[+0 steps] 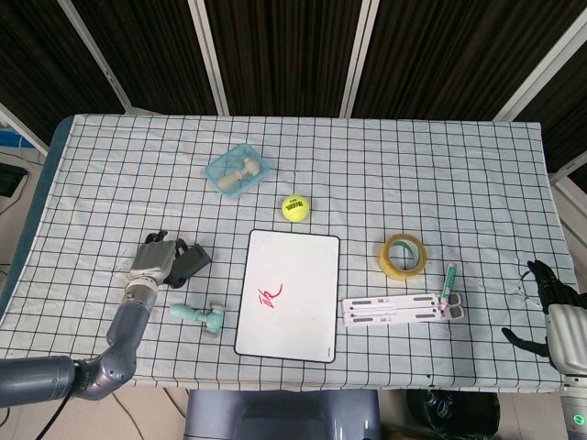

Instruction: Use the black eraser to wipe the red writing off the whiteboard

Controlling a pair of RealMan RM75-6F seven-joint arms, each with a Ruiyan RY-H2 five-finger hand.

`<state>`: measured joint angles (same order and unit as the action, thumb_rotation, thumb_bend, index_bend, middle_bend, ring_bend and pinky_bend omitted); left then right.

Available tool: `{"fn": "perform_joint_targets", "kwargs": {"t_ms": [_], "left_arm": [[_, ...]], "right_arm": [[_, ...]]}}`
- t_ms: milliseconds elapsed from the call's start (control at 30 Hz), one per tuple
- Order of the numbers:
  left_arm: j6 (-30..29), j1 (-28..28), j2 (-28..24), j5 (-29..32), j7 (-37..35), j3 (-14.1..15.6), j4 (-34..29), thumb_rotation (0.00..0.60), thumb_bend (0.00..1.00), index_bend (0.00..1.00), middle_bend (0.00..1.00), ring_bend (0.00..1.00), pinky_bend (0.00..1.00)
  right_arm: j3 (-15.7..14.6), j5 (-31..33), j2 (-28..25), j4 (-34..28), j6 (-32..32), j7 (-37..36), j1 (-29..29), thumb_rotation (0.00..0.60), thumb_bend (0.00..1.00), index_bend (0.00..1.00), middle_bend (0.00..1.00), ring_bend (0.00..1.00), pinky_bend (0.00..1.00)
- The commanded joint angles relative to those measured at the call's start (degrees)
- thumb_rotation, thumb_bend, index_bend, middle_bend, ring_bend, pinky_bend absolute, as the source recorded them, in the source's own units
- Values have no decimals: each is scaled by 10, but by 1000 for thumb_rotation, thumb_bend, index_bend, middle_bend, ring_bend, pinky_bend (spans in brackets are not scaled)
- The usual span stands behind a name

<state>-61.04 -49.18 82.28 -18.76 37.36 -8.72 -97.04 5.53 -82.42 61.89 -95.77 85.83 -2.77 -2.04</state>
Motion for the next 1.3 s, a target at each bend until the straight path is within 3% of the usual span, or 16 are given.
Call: {"fn": "perform_joint_targets", "kwargs": {"t_ms": [33,433,800,1000,1300], "left_arm": [[-7,1,-10,-9,-3,-3,-18,600,399,325,432,0,22],[-54,-22,-31,-65,28,-19,-90,600,417,331,435,0,21],[-124,-85,63,-5,113,-54,-70,600,417,331,434,0,20],[-129,-101,95,-17,135,-46,-61,600,417,332,434,0,19],[-86,-108,123,-72,130,-18,-28,600,417,331,427,0,18]], "right_arm": [[0,0,0,0,0,0,0,600,78,59,89,193,213],[0,-1,1,-2,1,2,0,600,79,60,89,193,214],[0,0,2,-1,1,6,0,600,79,59,89,193,214],[0,0,3,0,1,7,0,600,81,60,90,193,214],[1,1,2,0,1,5,0,600,83,60,89,193,214]]}}
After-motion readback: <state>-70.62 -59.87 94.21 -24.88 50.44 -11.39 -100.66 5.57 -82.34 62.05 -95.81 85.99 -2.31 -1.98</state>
